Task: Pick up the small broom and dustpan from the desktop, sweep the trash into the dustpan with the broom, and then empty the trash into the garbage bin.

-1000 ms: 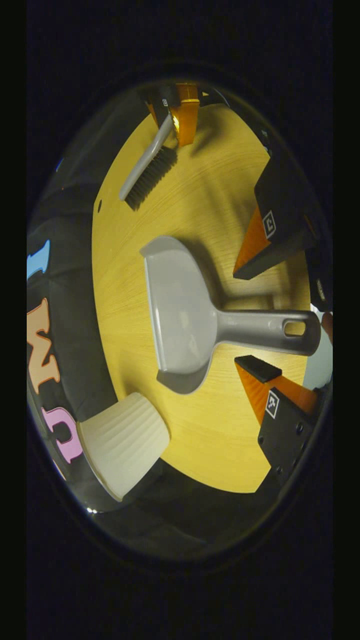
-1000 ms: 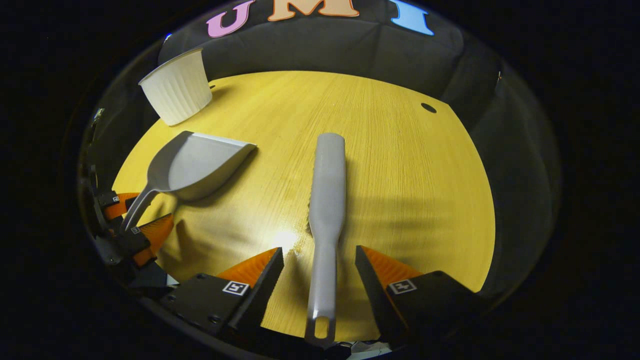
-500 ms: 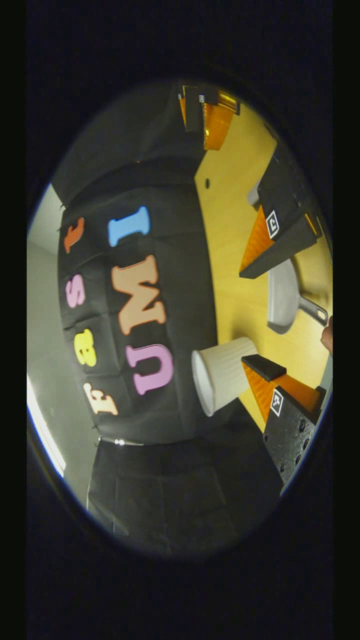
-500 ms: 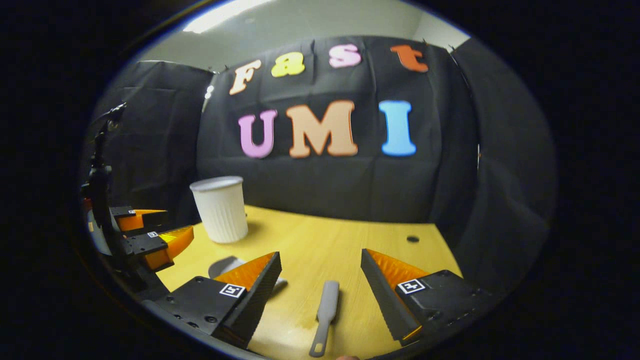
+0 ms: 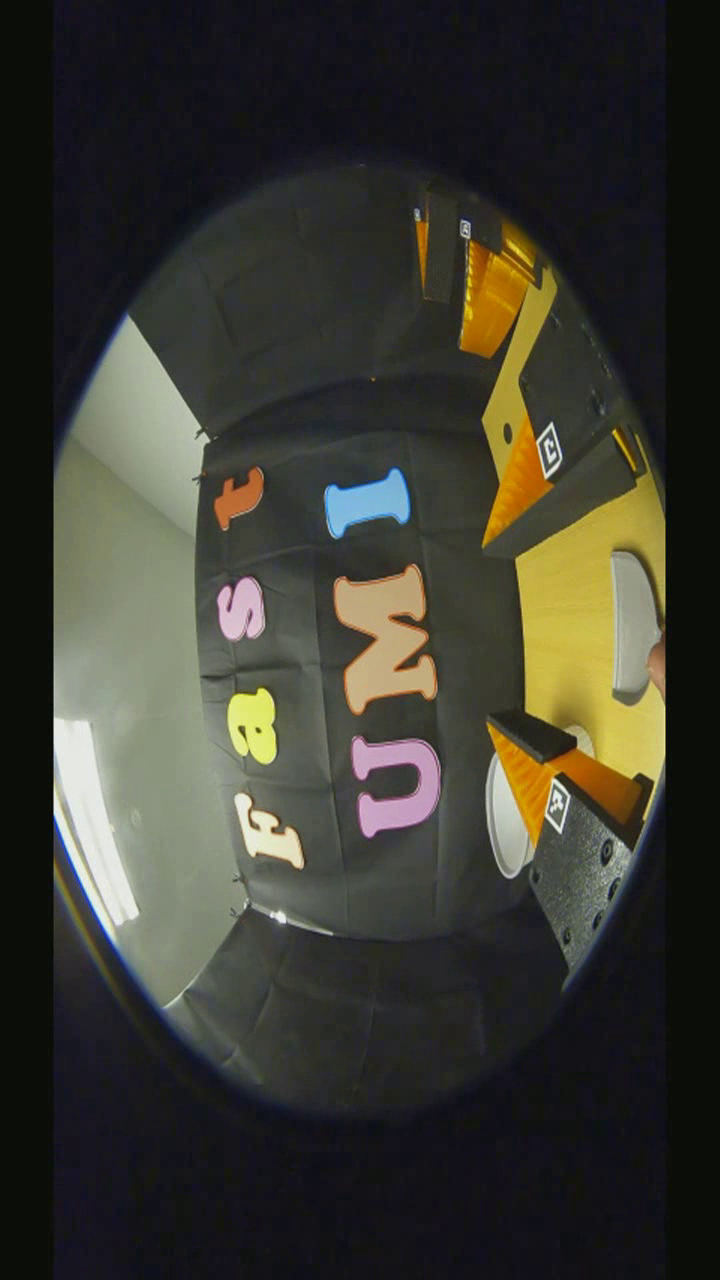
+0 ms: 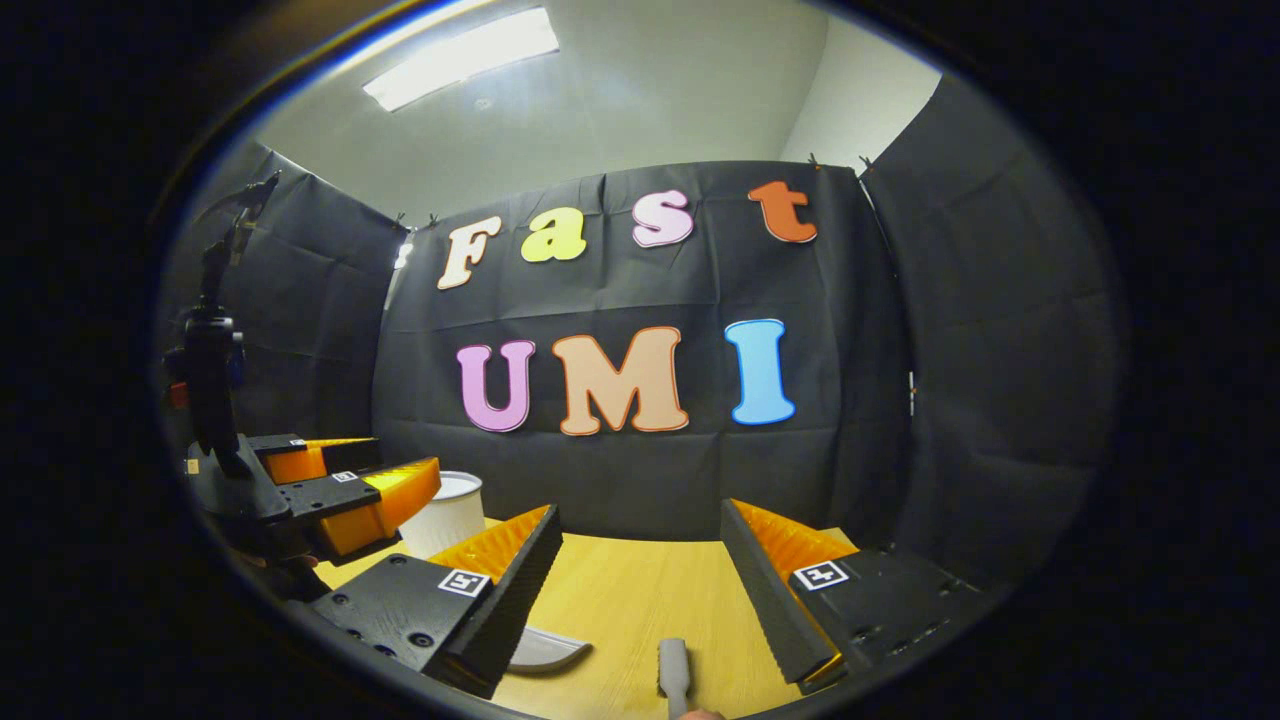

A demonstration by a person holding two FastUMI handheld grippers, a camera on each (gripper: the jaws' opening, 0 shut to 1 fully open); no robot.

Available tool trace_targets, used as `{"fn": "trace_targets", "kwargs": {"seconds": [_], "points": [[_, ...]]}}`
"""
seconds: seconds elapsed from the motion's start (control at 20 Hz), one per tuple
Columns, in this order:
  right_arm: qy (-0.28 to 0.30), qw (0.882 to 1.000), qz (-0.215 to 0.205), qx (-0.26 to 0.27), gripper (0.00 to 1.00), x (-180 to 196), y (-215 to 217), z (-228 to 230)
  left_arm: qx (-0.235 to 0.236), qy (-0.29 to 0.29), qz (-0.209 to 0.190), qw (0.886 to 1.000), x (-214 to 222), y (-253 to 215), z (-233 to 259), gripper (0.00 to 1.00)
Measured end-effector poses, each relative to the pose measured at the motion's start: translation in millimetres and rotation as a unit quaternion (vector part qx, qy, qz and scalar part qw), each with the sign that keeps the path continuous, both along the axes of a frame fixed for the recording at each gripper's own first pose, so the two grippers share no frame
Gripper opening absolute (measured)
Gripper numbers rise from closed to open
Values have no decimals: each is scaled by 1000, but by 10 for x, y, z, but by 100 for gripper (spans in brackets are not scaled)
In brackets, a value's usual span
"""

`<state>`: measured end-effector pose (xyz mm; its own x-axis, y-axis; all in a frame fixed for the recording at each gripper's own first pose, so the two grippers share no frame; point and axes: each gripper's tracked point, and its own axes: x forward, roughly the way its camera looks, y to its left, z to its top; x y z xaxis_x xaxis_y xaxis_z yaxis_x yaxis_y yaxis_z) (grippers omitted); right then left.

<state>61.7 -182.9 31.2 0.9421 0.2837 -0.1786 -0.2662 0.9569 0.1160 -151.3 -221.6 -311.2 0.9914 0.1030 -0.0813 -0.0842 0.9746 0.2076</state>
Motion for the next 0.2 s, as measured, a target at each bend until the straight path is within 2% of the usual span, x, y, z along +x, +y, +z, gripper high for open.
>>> {"fn": "trace_targets", "kwargs": {"seconds": [0.15,0.2], "points": [[4,1000,-13,1,93,-42,21,13,-6,-3,-11,1000,68,29,28,92],[4,1000,-20,3,93,-29,31,48,-8,-4,-11,1000,104,81,29,100]]}}
